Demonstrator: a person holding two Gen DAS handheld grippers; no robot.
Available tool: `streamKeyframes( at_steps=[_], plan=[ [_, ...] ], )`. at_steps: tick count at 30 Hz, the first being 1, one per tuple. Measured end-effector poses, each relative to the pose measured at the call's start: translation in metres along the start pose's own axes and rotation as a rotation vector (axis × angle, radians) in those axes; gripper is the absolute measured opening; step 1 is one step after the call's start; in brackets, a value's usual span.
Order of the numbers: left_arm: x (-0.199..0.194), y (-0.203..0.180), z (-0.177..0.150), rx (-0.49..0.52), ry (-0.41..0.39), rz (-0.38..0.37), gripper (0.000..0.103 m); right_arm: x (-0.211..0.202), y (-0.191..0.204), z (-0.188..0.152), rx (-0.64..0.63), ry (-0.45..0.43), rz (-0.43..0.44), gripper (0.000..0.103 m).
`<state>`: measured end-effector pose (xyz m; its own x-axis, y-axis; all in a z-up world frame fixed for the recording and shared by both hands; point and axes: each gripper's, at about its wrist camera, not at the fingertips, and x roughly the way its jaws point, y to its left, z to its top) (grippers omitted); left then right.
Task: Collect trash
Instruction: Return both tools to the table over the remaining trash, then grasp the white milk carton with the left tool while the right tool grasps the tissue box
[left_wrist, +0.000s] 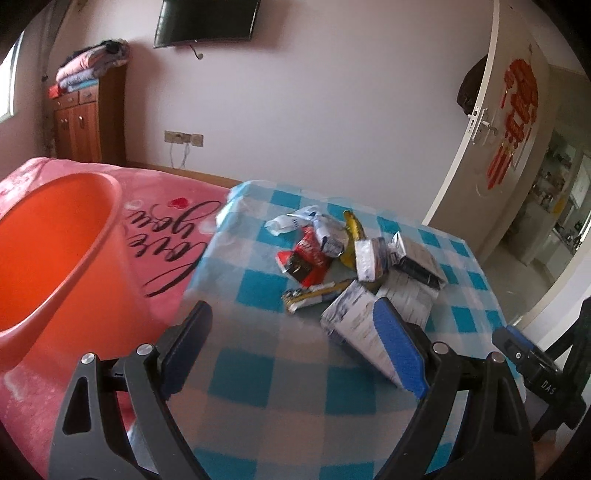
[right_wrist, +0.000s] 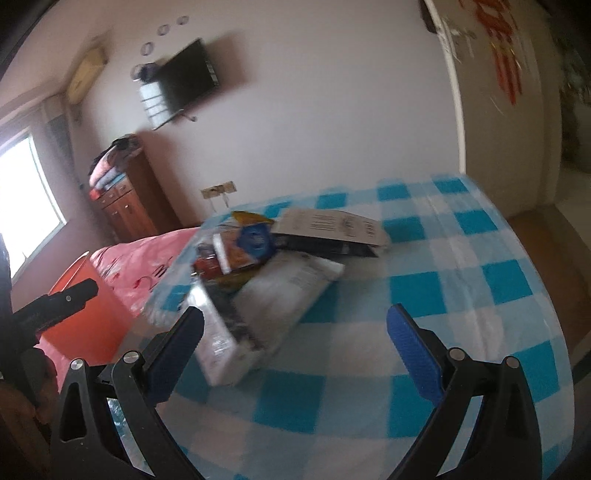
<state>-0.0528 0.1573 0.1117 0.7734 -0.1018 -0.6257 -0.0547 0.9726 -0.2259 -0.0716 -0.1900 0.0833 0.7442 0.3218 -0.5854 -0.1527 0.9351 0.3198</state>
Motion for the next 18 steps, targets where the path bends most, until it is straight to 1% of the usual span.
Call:
streamKeyframes(
  at_steps=[3,5,8,14,15,16,18],
  plan=[
    [0.025,0.0,0.02,-0.029,0.021,-0.049,0.089,0.009,-0.022,0.018,0.044,0.024,-0.018,0.098],
    [0.043,0.0,0.036,-0.039,0.021,-0.057,0.089,0.017,-0.036,0.032,0.076,0.037,-0.012,0.098],
    [0.077,0.002,0.061,-0.06,0.044,-0.059,0.089,0.035,-0.052,0.056,0.096,0.059,0.004,0.098],
    [0.157,0.009,0.105,-0.098,0.083,0.0,0.089,0.089,-0.063,0.094,0.033,0.093,-0.029,0.097],
    [0.17,0.011,0.111,-0.106,0.099,0.003,0.089,0.098,-0.065,0.1,0.034,0.098,-0.027,0.096],
    [0.187,0.014,0.117,-0.126,0.123,0.009,0.089,0.11,-0.068,0.105,0.039,0.108,-0.018,0.09],
    [0.209,0.018,0.121,-0.149,0.16,0.015,0.087,0.134,-0.071,0.117,0.049,0.138,-0.003,0.076]
  ],
)
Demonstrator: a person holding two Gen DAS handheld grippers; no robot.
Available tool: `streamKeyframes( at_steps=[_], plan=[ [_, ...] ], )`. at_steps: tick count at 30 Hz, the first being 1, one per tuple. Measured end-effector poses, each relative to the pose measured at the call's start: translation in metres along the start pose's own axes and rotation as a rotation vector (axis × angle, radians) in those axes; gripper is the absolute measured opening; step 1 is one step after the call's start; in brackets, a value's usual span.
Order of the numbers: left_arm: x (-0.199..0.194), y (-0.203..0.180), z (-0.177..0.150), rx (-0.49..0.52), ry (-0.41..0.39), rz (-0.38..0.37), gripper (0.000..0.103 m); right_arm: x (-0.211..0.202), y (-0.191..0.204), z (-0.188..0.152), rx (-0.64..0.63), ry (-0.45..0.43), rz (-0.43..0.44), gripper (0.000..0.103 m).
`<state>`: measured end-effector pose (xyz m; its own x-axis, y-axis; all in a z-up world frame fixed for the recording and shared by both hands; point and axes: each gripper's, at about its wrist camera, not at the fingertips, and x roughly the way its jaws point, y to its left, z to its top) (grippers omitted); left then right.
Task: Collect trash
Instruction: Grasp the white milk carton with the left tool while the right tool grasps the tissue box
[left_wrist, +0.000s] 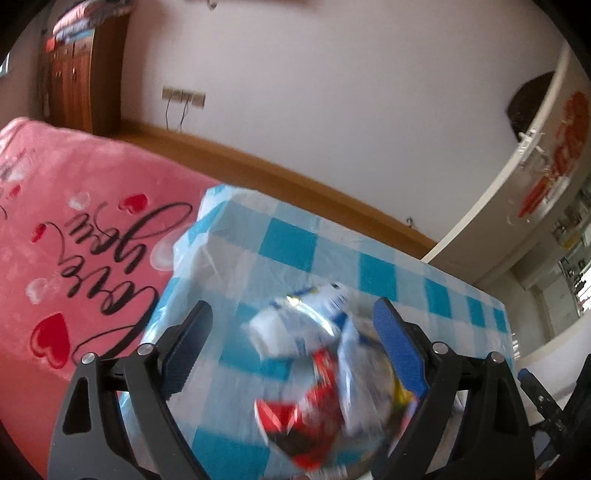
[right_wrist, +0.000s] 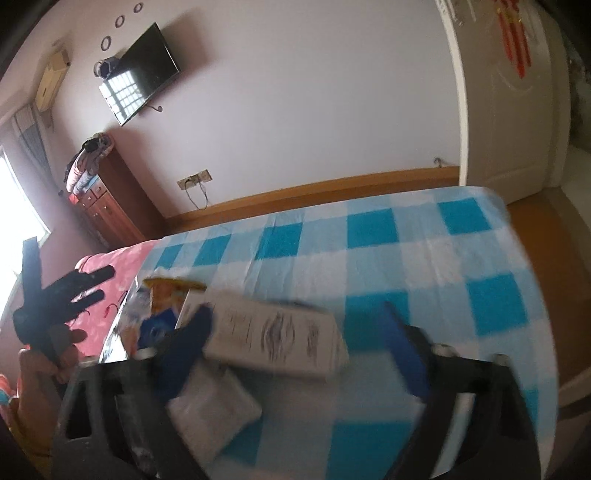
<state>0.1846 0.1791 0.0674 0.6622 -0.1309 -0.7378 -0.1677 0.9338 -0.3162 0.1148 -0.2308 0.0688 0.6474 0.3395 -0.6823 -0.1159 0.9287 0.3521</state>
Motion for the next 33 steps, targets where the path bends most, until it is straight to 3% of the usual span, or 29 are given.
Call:
streamKeyframes(
  at_steps=[8,10,13,23,33],
  plan=[
    [0.05,0.002,0.009,-0.007,0.101,0.034,0.071,0.064,0.002,0.032,-0.02,0.101,0.039,0.075],
    [0.052,0.001,0.009,-0.009,0.096,0.023,0.071,0.078,0.002,0.031,-0.025,0.14,0.036,0.064],
    [0.052,-0.003,0.005,-0.006,0.117,-0.011,0.069,0.087,0.004,0.02,-0.044,0.179,0.042,0.057],
    [0.032,-0.033,-0.04,0.099,0.141,-0.08,0.069,0.053,0.013,-0.023,-0.08,0.167,0.082,0.055],
    [-0.008,-0.06,-0.108,0.182,0.157,-0.151,0.069,0.001,0.019,-0.081,-0.168,0.143,0.035,0.056]
  ],
)
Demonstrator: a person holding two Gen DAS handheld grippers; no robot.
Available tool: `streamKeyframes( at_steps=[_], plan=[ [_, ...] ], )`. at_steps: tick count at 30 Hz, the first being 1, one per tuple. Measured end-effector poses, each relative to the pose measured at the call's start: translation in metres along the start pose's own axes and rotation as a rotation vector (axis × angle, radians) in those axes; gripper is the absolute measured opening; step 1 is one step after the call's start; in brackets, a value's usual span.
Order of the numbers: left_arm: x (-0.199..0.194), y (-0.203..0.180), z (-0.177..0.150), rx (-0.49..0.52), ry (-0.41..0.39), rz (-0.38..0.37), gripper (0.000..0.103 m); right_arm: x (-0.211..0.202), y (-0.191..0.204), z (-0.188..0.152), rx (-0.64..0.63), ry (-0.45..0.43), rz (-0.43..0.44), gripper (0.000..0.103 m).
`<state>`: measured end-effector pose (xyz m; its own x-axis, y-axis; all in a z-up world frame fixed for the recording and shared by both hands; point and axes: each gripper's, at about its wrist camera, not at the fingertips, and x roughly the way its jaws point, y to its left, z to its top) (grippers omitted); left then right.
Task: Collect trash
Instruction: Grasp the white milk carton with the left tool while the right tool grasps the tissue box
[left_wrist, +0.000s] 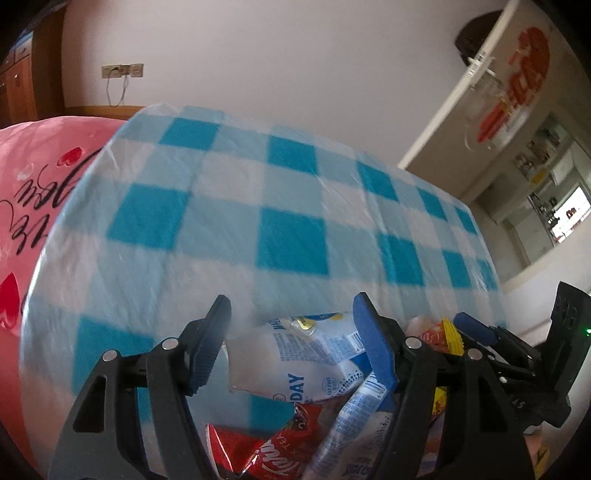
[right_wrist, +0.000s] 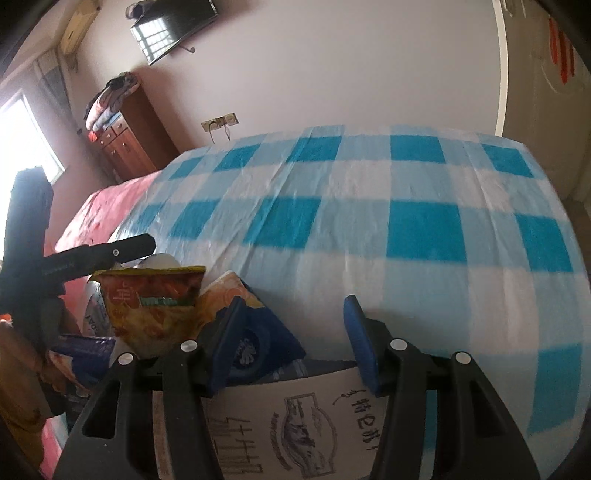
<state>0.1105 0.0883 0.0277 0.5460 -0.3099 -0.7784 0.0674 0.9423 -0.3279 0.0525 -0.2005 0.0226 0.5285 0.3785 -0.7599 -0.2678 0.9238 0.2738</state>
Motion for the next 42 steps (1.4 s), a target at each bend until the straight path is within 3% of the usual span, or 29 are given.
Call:
streamKeyframes(
  at_steps=[3,7,9,15,20,27,36,42],
  plan=[
    [-0.005,-0.006,-0.011,0.016,-0.014,-0.016,0.069,-0.015,0.008,-0.016,-0.032,-0.03,-0.034,0.056],
    [-0.02,-0.005,-0.014,0.005,-0.061,-0.025,0.069,-0.045,0.005,-0.026,0.019,-0.109,-0.047,0.082],
    [-0.036,-0.002,-0.013,-0.003,-0.097,-0.023,0.069,-0.064,0.0,-0.031,0.062,-0.151,-0.049,0.087],
    [-0.094,0.003,-0.033,-0.014,-0.151,0.012,0.073,-0.103,-0.022,-0.055,0.256,-0.202,0.042,0.087],
    [-0.132,0.005,-0.085,-0.039,-0.075,0.004,0.075,-0.102,-0.033,-0.084,0.397,-0.13,0.186,0.087],
    [-0.14,0.002,-0.145,-0.149,0.05,-0.125,0.076,-0.091,-0.038,-0.108,0.546,-0.074,0.363,0.085],
    [-0.114,-0.009,-0.173,-0.27,0.136,-0.225,0.076,-0.101,-0.028,-0.109,0.507,-0.103,0.41,0.083],
    [-0.101,-0.013,-0.171,-0.283,0.13,-0.203,0.076,-0.126,0.011,-0.091,0.257,-0.165,0.263,0.083]
  ],
)
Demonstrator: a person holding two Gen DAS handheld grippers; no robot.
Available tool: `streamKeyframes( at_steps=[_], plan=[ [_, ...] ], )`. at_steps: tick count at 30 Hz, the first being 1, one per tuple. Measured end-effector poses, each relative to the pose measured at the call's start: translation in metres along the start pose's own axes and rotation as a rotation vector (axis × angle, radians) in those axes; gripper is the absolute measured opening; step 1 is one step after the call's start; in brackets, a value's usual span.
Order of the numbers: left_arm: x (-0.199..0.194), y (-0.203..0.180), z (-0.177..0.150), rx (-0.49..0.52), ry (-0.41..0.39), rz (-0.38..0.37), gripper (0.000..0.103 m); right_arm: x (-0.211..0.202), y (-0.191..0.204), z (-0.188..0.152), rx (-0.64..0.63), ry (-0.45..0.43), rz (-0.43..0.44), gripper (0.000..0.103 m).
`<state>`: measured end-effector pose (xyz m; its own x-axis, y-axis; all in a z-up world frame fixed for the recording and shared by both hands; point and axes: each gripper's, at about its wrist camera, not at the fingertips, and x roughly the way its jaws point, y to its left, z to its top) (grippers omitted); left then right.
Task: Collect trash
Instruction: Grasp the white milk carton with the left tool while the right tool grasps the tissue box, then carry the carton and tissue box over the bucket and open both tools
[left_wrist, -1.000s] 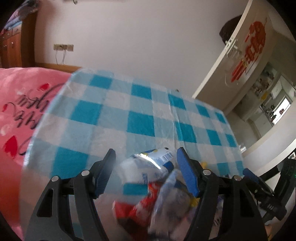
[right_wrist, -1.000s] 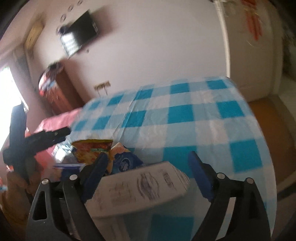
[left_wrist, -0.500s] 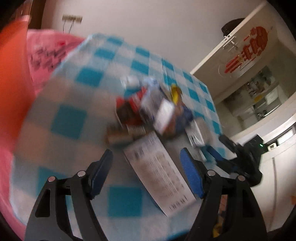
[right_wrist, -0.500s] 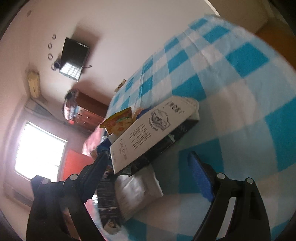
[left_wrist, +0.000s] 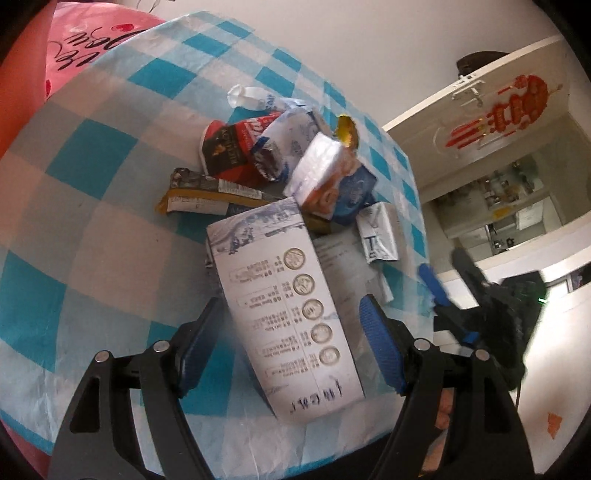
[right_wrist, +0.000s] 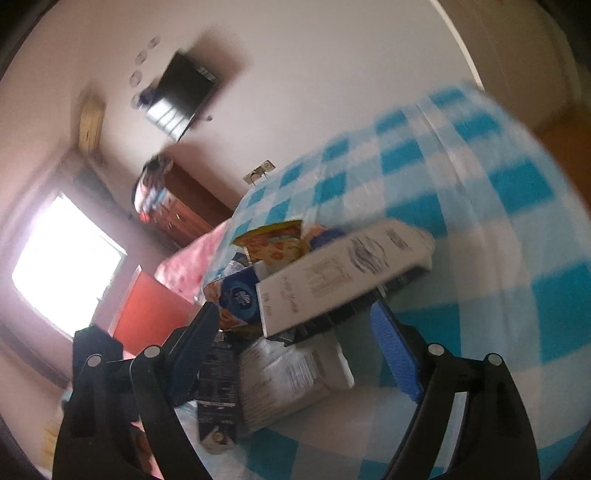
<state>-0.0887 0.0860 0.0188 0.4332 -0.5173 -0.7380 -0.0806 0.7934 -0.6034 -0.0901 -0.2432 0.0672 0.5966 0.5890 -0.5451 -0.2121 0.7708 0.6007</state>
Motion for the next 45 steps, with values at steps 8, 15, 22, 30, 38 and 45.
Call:
streamKeyframes(
  at_steps=[8,15,22,30,38,45],
  plan=[
    [0.01,0.009,0.004,-0.006,0.007,0.001,0.076,0.031,0.057,0.002,-0.234,0.059,-0.08,0.091],
    [0.009,-0.002,0.001,0.079,0.004,0.037,0.074,0.078,0.079,0.005,-0.3,0.132,-0.124,0.092],
    [-0.003,-0.003,0.002,0.144,-0.037,0.062,0.073,0.107,0.102,0.003,-0.393,0.162,-0.186,0.092],
    [-0.032,0.011,0.006,0.172,-0.1,0.052,0.073,0.132,0.106,0.001,-0.418,0.199,-0.245,0.092],
    [-0.054,0.035,0.009,0.153,-0.151,0.059,0.073,0.129,0.107,-0.004,-0.423,0.171,-0.289,0.075],
    [-0.067,0.039,0.01,0.17,-0.19,0.05,0.073,0.116,0.113,-0.007,-0.418,0.13,-0.279,0.074]
  ],
)
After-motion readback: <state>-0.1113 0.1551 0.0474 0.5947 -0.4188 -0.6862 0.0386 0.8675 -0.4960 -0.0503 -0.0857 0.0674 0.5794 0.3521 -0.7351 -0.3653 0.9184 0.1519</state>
